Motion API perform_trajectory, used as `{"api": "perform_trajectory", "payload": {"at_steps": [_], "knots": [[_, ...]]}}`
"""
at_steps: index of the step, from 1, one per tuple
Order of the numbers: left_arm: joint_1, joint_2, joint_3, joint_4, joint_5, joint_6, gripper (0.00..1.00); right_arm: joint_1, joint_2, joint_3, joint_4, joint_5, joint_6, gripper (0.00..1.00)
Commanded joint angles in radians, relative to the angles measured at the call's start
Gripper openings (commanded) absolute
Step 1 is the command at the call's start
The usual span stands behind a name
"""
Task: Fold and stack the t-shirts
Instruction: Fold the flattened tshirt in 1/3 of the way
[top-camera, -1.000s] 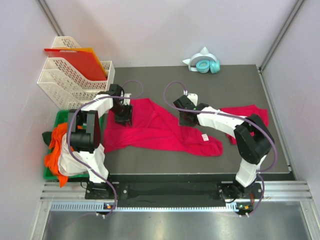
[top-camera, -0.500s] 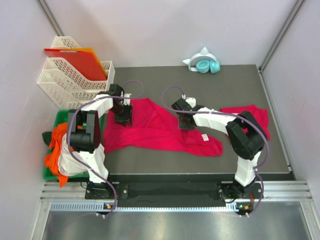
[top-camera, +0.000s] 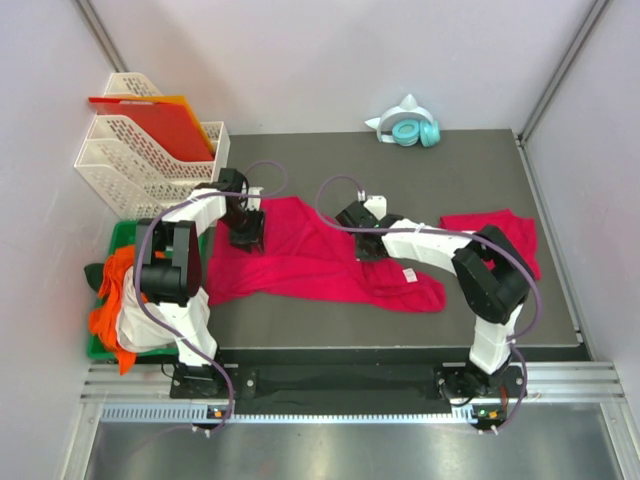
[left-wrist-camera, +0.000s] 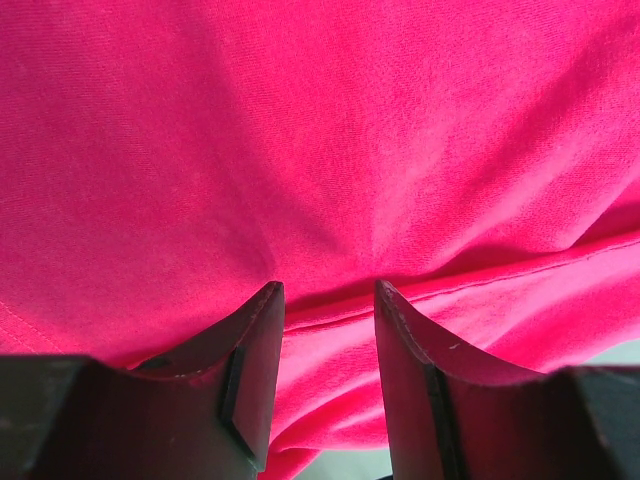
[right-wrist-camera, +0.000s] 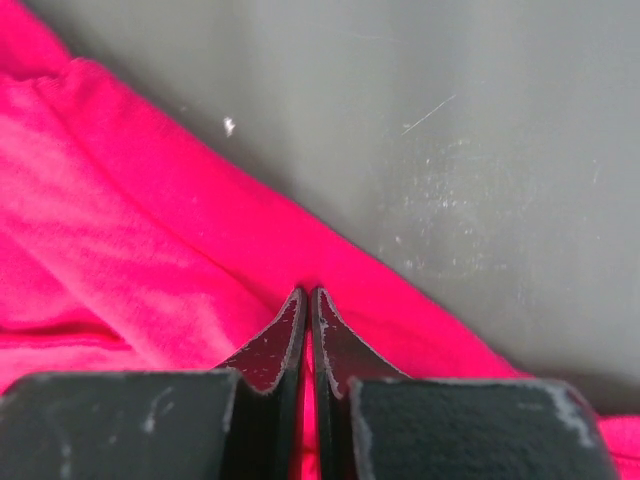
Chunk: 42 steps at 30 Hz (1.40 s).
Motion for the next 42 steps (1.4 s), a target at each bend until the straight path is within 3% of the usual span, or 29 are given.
{"api": "perform_trajectory", "payload": {"at_steps": [1,21,34,42], "knots": [[0.002,-0.033,0.0,-0.003,0.019,0.006,0.46,0.053,-0.078,0.032,-0.008,0.073,-0.005,0.0],[0.002,-0.026,-0.008,0.002,0.017,0.0,0.46,0.383,-0.1,-0.077,-0.115,0.161,0.224,0.0],[0.002,-0.006,0.005,0.003,0.02,-0.008,0.46,0.516,0.103,-0.066,-0.115,0.104,0.294,0.0],[0.002,-0.003,0.003,0.003,0.017,-0.005,0.46,0.541,0.137,-0.046,-0.117,0.105,0.29,0.0]]}}
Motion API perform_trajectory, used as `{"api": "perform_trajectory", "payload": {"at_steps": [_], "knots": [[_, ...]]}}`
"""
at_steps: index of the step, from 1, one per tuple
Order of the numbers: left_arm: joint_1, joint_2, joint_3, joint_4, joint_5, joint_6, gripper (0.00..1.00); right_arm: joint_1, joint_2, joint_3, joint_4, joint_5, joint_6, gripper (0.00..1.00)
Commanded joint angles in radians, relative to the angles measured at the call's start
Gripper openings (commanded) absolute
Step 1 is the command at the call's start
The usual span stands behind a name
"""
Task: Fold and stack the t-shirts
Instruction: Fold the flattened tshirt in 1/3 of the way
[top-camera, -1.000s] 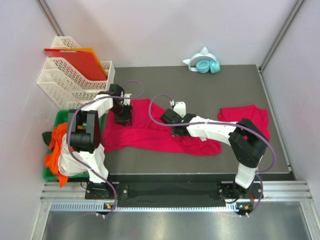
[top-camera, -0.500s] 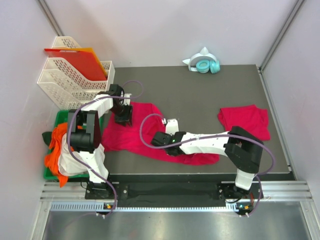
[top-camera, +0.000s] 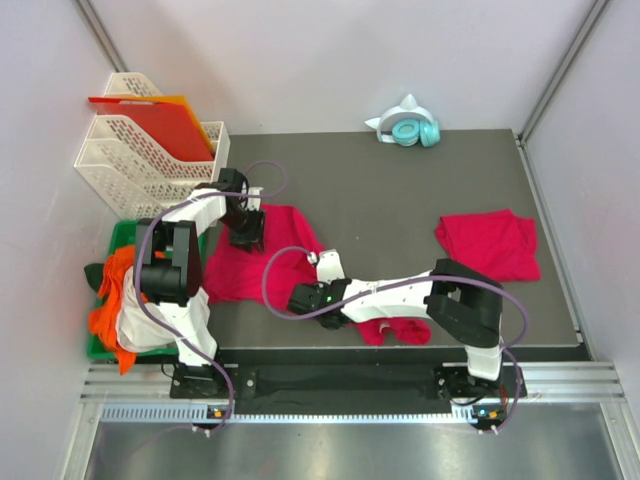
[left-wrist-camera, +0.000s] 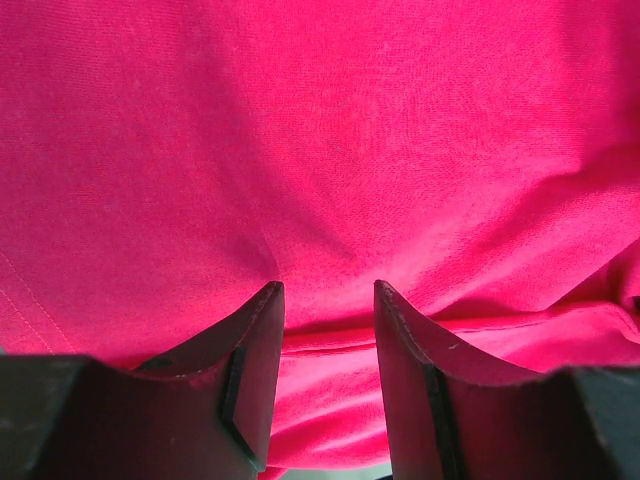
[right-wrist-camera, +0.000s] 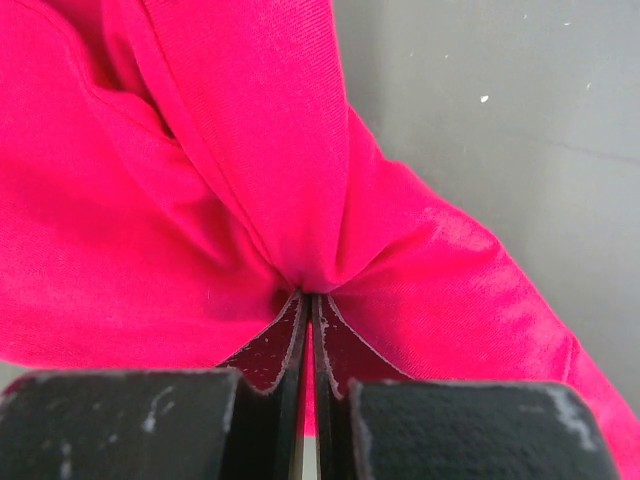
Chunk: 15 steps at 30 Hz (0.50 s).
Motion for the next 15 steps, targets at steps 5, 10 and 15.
{"api": "perform_trajectory", "payload": {"at_steps": [5,10,15], "knots": [[0.002,-0.004,0.004,0.002,0.023,-0.005,0.46,0.019,0.025,0.059,-0.064,-0.079,0.026,0.13],[0.002,-0.012,0.001,0.002,0.024,-0.005,0.46,-0.002,-0.063,0.17,-0.153,0.055,0.013,0.48],[0.002,-0.018,-0.003,0.005,0.027,-0.005,0.46,-0.068,-0.12,0.204,-0.139,0.067,-0.006,0.54]]}}
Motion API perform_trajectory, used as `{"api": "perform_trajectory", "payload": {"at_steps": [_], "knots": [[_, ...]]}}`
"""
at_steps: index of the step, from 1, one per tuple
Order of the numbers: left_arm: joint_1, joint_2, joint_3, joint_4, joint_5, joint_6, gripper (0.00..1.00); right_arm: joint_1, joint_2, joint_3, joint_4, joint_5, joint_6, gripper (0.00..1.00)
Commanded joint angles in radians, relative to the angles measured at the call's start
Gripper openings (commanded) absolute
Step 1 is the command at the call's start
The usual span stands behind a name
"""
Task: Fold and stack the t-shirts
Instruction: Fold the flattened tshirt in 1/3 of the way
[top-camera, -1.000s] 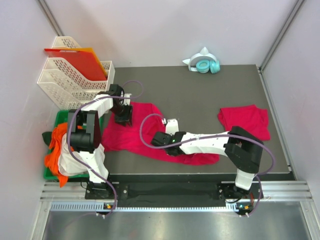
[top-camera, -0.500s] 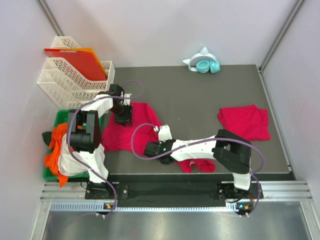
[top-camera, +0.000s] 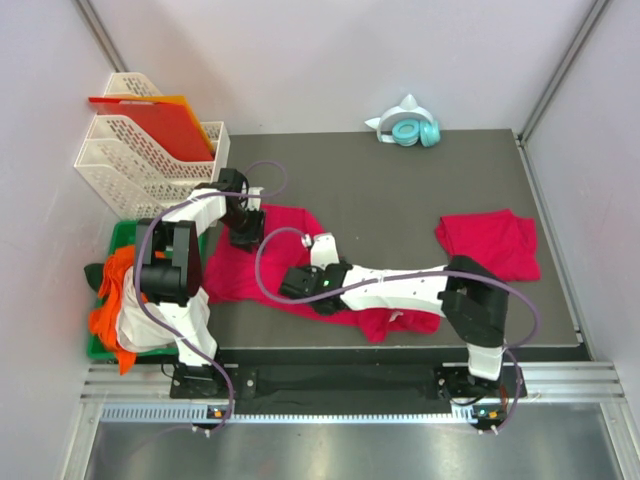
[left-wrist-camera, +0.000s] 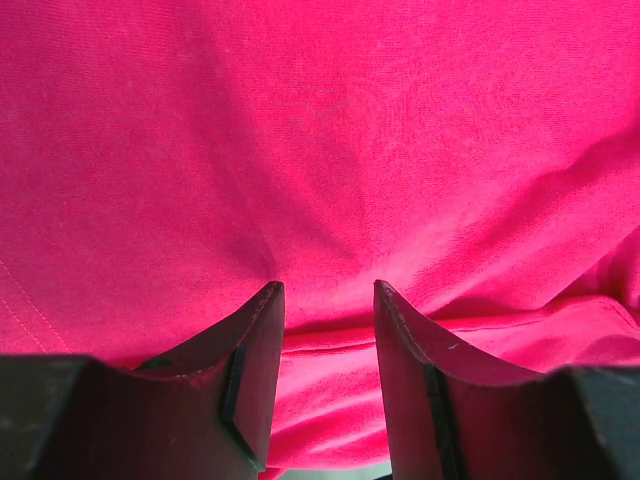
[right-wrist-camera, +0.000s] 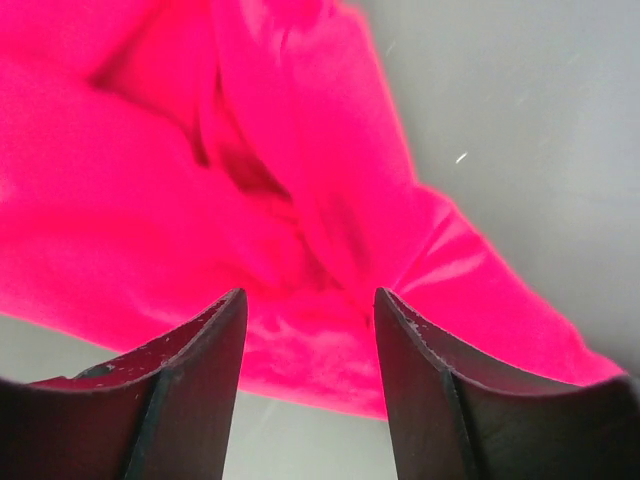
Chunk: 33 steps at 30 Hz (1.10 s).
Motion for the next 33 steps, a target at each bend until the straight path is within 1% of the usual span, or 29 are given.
{"api": "perform_trajectory", "payload": {"at_steps": [1,9,13,18,22,28,31,33], "knots": [[0.002,-0.018,-0.003,0.004,0.019,-0.005,0.46,-0.059,-0.108,0.042,-0.014,0.047,-0.004,0.54],[0.002,-0.034,-0.013,0.004,0.019,-0.005,0.46,-0.248,-0.161,-0.065,0.071,-0.024,-0.01,0.51],[0.002,-0.038,-0.018,0.003,0.018,-0.005,0.46,-0.306,-0.143,-0.093,0.133,-0.067,-0.067,0.48],[0.002,-0.046,-0.019,0.003,0.012,-0.005,0.46,-0.308,-0.092,-0.073,0.149,-0.113,-0.098,0.47],[0.002,-0.046,-0.024,0.003,0.013,-0.001,0.46,-0.307,-0.092,-0.094,0.181,-0.156,-0.099,0.45],[0.002,-0.04,-0.018,0.003,0.021,-0.004,0.46,-0.287,-0.092,-0.114,0.221,-0.197,-0.11,0.46],[0.002,-0.034,-0.015,0.003,0.024,-0.007,0.46,-0.287,-0.088,-0.13,0.271,-0.24,-0.124,0.47],[0.002,-0.034,-0.015,0.001,0.021,-0.007,0.46,-0.287,-0.066,-0.127,0.302,-0.303,-0.143,0.46]]}}
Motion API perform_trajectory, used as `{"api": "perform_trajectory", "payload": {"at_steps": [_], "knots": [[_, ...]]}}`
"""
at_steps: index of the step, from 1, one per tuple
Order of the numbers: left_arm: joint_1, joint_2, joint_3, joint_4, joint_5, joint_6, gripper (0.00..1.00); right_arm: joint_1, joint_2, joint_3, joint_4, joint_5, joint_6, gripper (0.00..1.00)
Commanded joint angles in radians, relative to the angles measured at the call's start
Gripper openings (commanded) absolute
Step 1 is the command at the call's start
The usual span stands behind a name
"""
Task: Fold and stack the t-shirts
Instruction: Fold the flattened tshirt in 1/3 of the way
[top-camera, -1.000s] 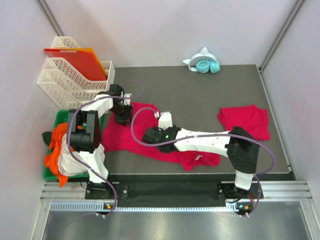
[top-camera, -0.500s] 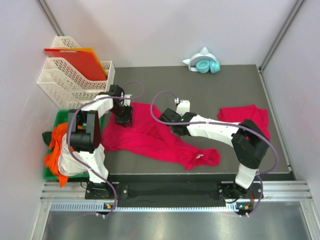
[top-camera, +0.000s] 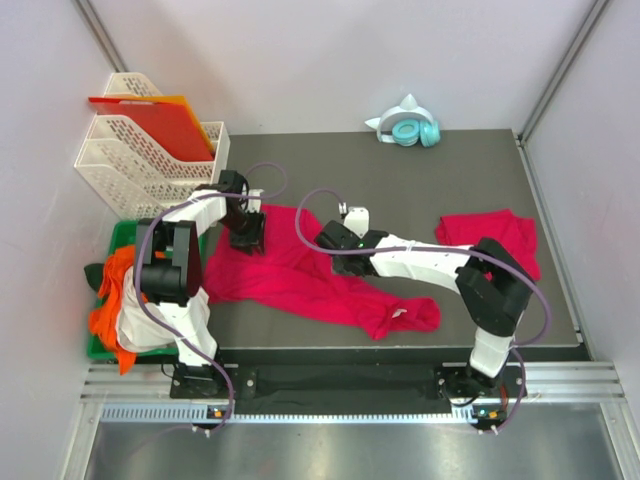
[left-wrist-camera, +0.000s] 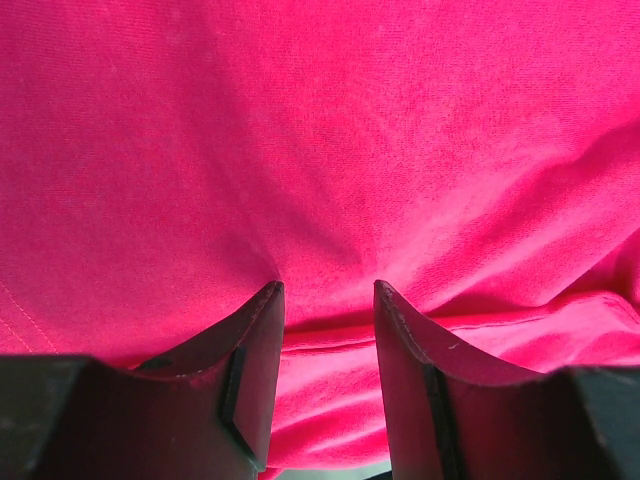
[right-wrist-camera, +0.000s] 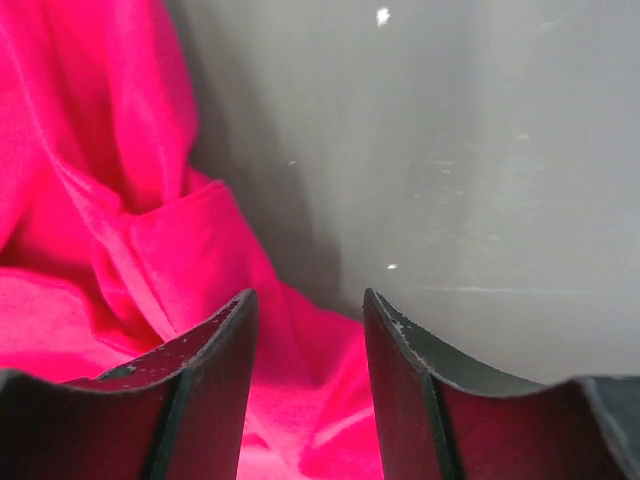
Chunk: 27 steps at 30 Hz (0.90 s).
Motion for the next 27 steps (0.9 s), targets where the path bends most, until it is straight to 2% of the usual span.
{"api": "perform_trajectory", "payload": {"at_steps": [1,3,7,9,16,27], "knots": [[0.002,-0.033,0.0,0.0,0.018,-0.005,0.46,0.014,0.033,0.005,0.096,-0.11,-0.039,0.42],[0.002,-0.035,0.0,0.0,0.016,-0.004,0.46,0.025,0.047,0.011,0.107,-0.133,-0.042,0.35],[0.002,-0.039,-0.002,0.0,0.012,0.0,0.46,0.063,0.055,0.014,0.121,-0.136,-0.049,0.05],[0.002,-0.038,-0.002,0.0,0.012,0.001,0.46,0.089,0.058,0.02,0.113,-0.127,-0.048,0.0],[0.002,-0.032,-0.002,0.003,0.016,-0.004,0.46,0.187,0.062,0.064,0.06,-0.018,-0.037,0.0],[0.002,-0.021,0.001,0.003,0.012,-0.005,0.46,0.322,0.12,0.088,-0.026,0.055,0.024,0.0]]}}
